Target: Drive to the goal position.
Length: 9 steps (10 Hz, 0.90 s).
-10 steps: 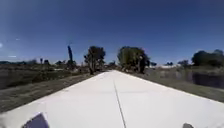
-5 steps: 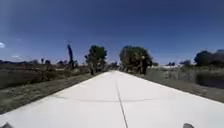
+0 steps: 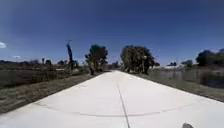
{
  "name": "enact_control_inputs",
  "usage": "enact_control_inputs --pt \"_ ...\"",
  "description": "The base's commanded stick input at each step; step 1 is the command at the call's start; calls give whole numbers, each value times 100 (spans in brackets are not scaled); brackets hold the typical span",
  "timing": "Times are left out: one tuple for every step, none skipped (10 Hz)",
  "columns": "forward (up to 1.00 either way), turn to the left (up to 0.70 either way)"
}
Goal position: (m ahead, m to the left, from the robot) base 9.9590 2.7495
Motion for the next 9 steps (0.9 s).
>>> enact_control_inputs --pt "100 0" --pt "100 0" --pt "100 0" --pt "100 0" --pt "100 0" --pt "100 0" --pt "100 0" --pt "100 0" --pt "100 0"
